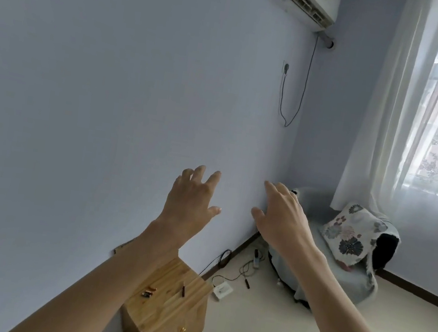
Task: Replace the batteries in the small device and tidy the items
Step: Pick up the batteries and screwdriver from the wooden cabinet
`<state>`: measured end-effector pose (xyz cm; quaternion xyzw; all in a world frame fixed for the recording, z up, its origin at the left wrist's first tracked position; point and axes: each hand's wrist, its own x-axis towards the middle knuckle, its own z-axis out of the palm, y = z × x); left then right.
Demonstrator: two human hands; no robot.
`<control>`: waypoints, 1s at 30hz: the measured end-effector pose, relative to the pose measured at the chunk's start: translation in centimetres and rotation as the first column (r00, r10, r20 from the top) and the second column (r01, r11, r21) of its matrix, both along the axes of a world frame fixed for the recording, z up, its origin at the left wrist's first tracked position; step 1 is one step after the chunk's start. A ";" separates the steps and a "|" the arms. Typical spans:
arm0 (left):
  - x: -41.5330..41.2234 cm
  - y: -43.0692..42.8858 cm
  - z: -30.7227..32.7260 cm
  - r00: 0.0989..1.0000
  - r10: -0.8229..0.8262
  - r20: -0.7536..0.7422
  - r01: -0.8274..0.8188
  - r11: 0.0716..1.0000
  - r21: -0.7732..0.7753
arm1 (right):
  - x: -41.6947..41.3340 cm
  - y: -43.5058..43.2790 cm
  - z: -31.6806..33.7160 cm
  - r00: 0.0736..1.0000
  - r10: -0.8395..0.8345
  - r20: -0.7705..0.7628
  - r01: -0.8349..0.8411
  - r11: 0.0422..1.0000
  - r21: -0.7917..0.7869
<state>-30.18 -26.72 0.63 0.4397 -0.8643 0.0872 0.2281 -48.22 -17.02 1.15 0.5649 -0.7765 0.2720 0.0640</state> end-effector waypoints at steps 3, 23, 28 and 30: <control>-0.6 -3.0 -0.1 0.999 0.040 -0.004 -0.040 0.999 -0.003 | -1.1 -4.0 -0.6 0.999 0.054 0.010 -0.054 0.999 -0.002; 1.8 -30.0 -6.1 0.955 0.295 0.026 -0.295 0.955 0.004 | -2.0 -35.2 -6.5 0.959 0.283 -0.033 -0.277 0.954 0.118; 1.7 -35.5 -8.7 0.927 0.367 0.079 -0.370 0.929 0.017 | -2.5 -42.8 -9.5 0.936 0.351 -0.015 -0.343 0.923 0.175; 1.5 -37.9 -9.8 0.909 0.404 0.102 -0.408 0.913 0.022 | -2.9 -46.0 -10.7 0.924 0.382 -0.006 -0.375 0.908 0.189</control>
